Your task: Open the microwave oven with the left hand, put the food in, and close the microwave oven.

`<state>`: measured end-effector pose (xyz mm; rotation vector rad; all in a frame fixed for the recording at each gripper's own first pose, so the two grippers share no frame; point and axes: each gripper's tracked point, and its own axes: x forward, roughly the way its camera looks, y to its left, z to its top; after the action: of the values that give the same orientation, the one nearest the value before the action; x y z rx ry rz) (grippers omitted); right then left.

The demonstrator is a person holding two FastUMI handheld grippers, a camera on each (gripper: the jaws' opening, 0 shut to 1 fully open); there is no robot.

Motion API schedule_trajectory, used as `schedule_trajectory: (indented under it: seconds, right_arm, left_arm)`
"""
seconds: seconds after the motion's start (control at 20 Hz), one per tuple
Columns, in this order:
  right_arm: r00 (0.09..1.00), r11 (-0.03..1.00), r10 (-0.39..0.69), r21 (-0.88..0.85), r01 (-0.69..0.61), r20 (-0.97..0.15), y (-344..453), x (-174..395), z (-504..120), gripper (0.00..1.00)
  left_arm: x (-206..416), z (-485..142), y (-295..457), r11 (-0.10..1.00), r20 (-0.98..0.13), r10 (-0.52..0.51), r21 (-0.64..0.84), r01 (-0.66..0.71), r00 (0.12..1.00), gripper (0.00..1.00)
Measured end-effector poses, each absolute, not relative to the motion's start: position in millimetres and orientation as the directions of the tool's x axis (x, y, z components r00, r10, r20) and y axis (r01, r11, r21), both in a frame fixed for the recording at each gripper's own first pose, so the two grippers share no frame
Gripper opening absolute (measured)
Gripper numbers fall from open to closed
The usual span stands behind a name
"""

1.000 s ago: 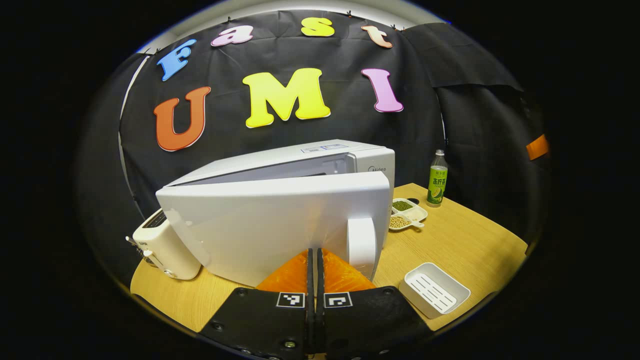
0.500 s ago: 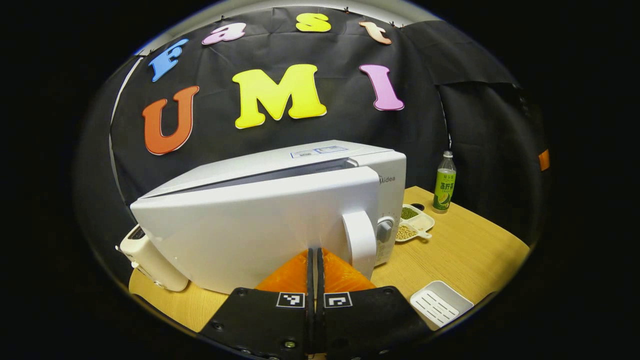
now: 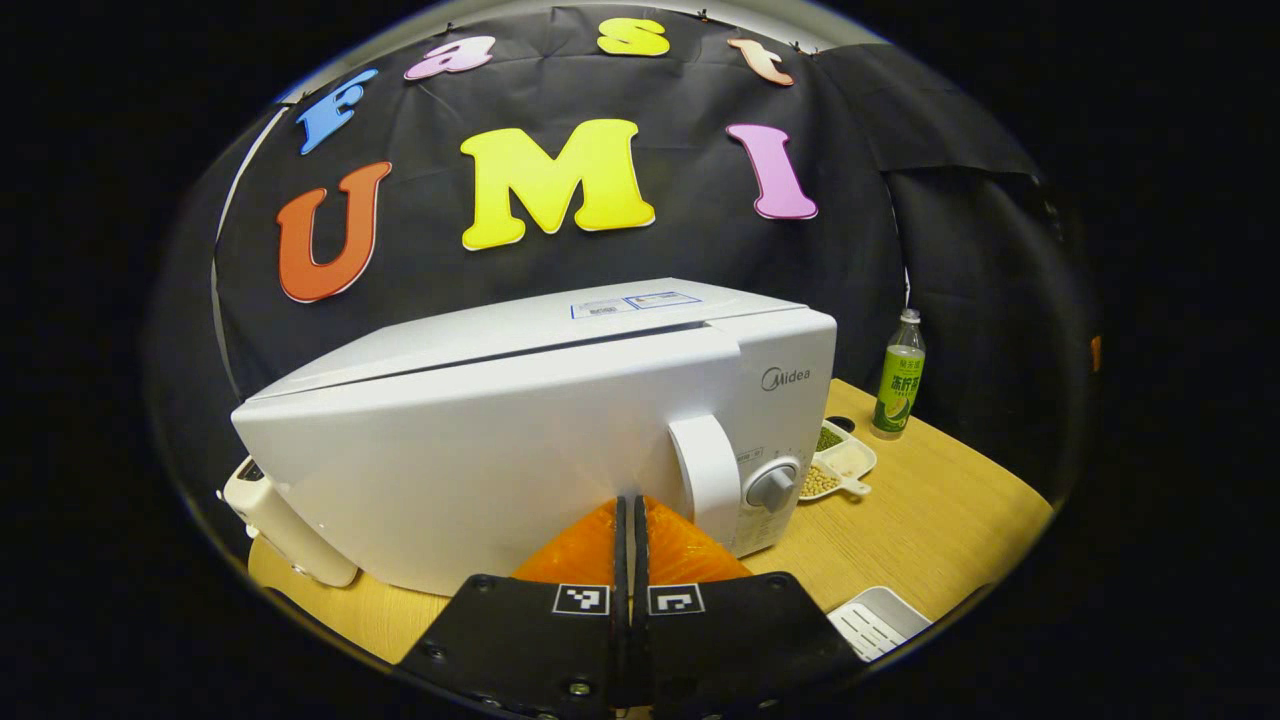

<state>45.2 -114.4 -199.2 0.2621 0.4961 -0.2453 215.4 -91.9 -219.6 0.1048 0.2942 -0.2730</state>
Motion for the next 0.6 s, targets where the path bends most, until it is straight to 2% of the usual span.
schedule_trajectory:
  seconds: [0.2, 0.25, 0.3, 0.6]
  right_arm:
    - [0.849, 0.939, -0.163, 0.186, 0.290, -0.503, -116, 45, -200, 0.98]
    - [0.849, 0.939, -0.163, 0.186, 0.290, -0.502, -117, 44, -200, 0.98]
    - [0.850, 0.940, -0.161, 0.186, 0.288, -0.501, -116, 43, -200, 0.98]
    - [0.857, 0.946, -0.143, 0.186, 0.266, -0.494, -109, 43, -194, 0.98]
  left_arm:
    - [216, -221, -92, 0.959, -0.305, -0.241, 0.073, 0.275, 0.921, 0.00]
    - [215, -221, -92, 0.959, -0.305, -0.242, 0.072, 0.276, 0.921, 0.08]
    - [216, -221, -91, 0.958, -0.307, -0.242, 0.071, 0.276, 0.920, 0.00]
    - [229, -221, -92, 0.960, -0.320, -0.230, 0.084, 0.269, 0.919, 0.00]
